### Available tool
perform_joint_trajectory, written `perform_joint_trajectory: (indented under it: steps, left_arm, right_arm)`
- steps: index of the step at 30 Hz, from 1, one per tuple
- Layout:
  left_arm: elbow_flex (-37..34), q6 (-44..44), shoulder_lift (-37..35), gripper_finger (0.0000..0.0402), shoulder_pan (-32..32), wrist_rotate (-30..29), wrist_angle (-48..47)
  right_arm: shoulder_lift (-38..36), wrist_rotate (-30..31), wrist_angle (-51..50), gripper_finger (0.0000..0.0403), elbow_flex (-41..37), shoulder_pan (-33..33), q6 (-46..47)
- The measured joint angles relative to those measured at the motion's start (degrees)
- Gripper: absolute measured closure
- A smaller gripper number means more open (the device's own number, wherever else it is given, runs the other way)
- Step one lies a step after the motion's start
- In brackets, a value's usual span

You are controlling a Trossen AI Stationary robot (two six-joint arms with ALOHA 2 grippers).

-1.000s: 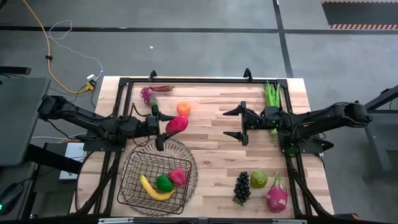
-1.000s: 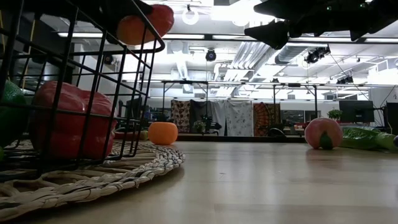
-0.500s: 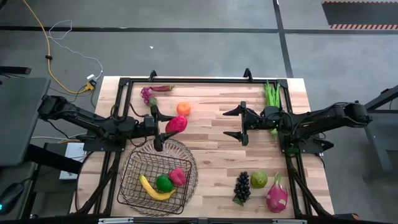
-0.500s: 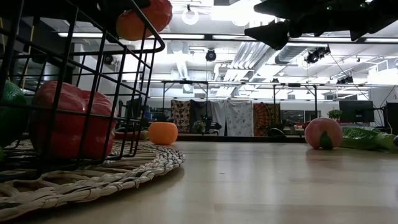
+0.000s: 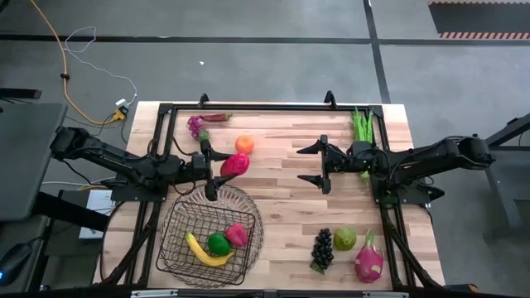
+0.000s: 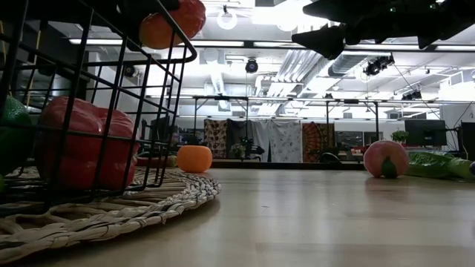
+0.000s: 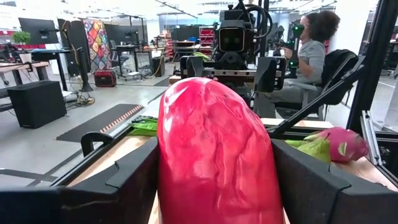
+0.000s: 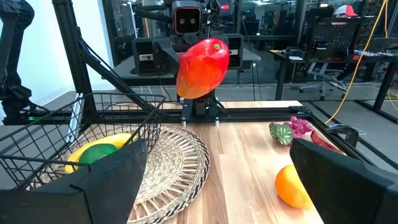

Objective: Build produce basket
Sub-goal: Put the orange mango into the black wire basket

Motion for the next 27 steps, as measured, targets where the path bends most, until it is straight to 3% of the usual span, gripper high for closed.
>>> perform_joint_trajectory:
  steps: [27]
  left_arm:
    - [0.3,-0.1,0.0,0.0141,-2.3,0.4,0.1]
  right_arm:
    - [0.0,0.0,0.0,0.0016,0.0,0.0,0.0]
